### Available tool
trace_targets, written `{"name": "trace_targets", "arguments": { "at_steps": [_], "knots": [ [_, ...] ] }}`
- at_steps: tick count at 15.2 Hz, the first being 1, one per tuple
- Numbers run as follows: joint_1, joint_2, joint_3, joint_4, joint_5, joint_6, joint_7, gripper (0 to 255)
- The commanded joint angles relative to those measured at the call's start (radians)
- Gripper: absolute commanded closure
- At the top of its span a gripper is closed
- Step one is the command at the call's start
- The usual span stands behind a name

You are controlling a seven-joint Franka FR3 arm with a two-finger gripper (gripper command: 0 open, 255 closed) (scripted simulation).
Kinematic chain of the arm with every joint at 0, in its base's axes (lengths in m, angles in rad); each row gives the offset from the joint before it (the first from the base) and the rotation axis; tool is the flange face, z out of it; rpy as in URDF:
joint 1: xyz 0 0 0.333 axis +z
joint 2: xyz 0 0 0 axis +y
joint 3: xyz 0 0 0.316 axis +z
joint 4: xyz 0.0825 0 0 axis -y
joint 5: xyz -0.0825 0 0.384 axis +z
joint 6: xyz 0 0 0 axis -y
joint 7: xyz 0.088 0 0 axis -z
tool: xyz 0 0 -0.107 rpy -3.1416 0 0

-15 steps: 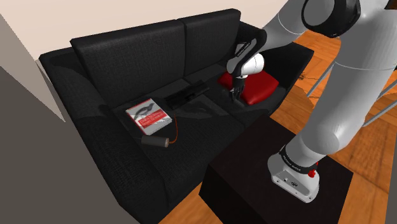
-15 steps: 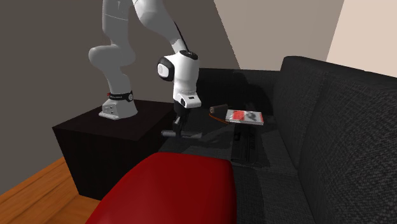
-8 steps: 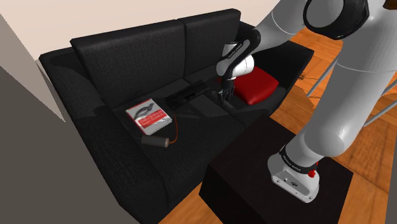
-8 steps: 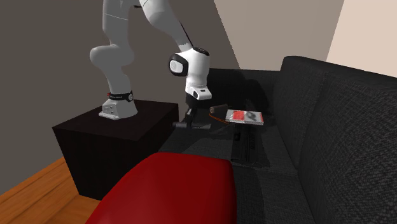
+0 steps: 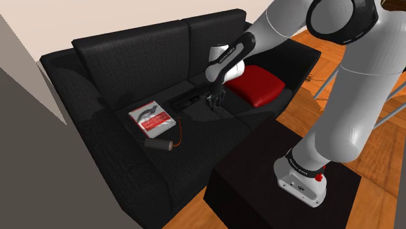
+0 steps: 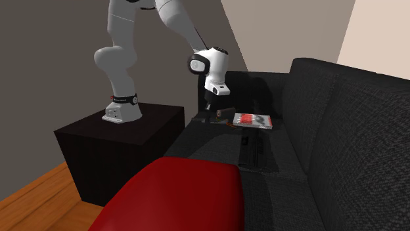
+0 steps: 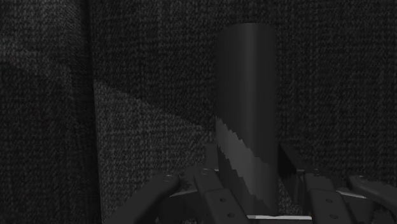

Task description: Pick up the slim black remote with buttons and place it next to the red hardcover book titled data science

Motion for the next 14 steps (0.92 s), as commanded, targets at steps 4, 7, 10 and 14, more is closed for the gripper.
{"name": "trace_targets", "arguments": {
  "at_steps": [4, 7, 10, 14],
  "knots": [
    [0.075, 0.038, 0.043, 0.082, 0.008, -0.038, 0.116, 255],
    [0.117, 0.072, 0.065, 0.145, 0.010, -0.063, 0.180, 255],
    [0.128, 0.104, 0.072, 0.166, 0.014, -0.050, 0.194, 255],
    [0.125, 0.151, 0.076, 0.171, 0.020, -0.009, 0.187, 255]
  ]
}}
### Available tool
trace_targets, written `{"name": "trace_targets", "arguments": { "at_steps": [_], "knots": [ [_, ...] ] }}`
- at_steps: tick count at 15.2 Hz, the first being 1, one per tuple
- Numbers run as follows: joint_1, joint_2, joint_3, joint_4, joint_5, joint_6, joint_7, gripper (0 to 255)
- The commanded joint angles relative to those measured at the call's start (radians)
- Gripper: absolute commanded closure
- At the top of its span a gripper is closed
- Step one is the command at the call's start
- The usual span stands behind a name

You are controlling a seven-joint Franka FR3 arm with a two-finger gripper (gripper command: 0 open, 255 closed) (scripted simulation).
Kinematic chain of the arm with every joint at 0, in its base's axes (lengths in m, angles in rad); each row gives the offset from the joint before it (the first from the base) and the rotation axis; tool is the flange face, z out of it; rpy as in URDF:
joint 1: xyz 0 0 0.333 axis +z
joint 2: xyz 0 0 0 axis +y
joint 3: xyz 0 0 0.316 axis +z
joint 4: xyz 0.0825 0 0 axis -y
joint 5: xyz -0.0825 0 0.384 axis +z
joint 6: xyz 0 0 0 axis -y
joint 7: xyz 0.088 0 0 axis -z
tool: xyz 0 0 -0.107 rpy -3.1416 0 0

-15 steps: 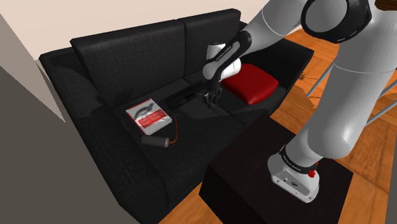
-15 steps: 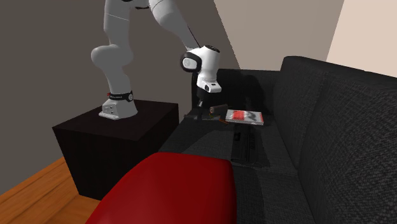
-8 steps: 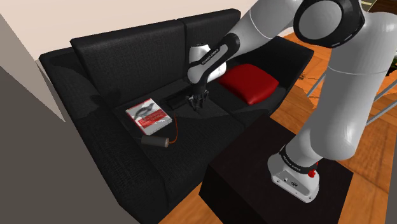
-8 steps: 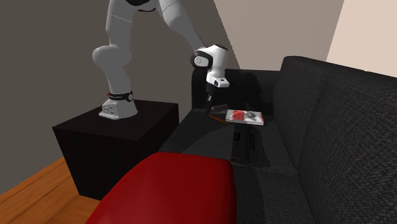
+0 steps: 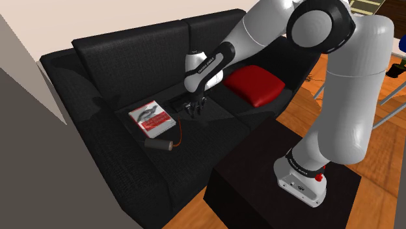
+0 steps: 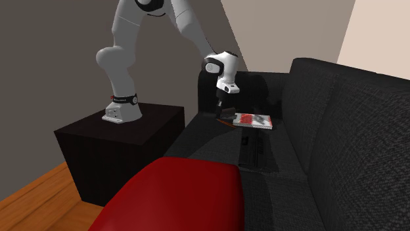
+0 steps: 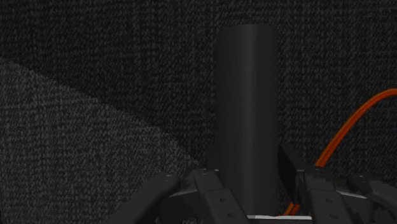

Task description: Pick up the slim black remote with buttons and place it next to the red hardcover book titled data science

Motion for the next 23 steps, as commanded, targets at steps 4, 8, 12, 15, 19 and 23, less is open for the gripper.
{"name": "trace_targets", "arguments": {
  "at_steps": [4, 8, 12, 15, 19, 23],
  "knots": [
    [-0.003, 0.061, 0.005, 0.012, 0.008, 0.049, -0.008, 255],
    [-0.006, 0.111, 0.010, 0.024, 0.014, 0.086, -0.015, 255],
    [-0.009, 0.144, 0.013, 0.034, 0.018, 0.110, -0.019, 255],
    [-0.009, 0.144, 0.013, 0.034, 0.018, 0.110, -0.019, 255],
    [-0.009, 0.144, 0.013, 0.034, 0.018, 0.110, -0.019, 0],
    [-0.008, 0.144, 0.013, 0.034, 0.018, 0.110, -0.019, 0]
  ]
}}
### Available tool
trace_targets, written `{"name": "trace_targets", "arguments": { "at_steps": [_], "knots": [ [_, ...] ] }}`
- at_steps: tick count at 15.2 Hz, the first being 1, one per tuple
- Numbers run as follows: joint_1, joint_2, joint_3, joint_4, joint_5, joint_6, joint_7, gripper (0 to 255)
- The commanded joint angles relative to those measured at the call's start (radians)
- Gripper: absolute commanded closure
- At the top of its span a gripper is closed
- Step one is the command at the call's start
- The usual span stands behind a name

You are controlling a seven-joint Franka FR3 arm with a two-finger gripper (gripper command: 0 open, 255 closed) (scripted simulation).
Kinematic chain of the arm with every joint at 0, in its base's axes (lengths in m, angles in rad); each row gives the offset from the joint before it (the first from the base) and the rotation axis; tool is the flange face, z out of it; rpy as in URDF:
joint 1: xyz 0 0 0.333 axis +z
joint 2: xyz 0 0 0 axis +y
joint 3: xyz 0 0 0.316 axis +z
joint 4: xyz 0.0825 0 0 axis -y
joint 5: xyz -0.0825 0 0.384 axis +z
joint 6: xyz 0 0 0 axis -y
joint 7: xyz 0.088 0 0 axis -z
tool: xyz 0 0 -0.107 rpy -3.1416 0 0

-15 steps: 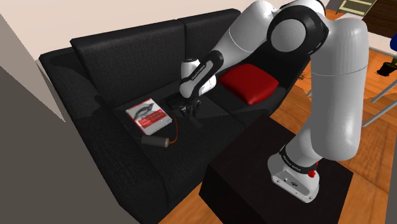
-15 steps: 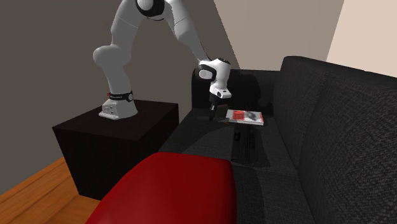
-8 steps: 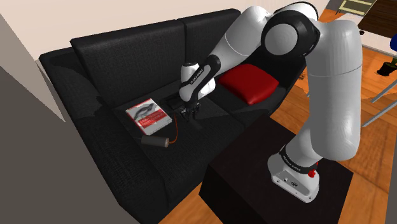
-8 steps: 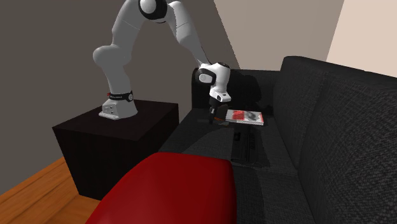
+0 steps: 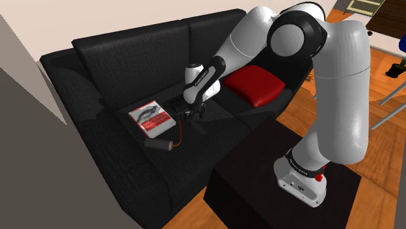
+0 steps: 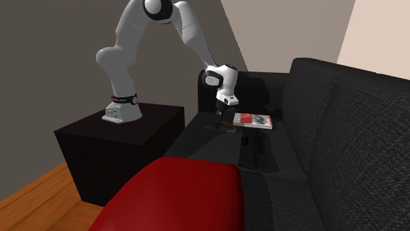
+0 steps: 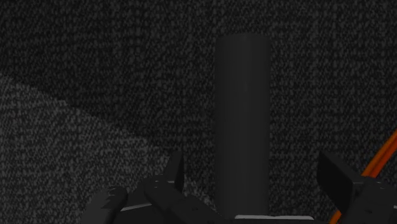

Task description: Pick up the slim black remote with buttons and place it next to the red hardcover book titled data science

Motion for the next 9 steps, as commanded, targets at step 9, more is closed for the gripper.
{"name": "trace_targets", "arguments": {
  "at_steps": [9],
  "knots": [
    [0.002, -0.099, -0.013, 0.002, -0.016, -0.101, 0.011, 0]
  ]
}}
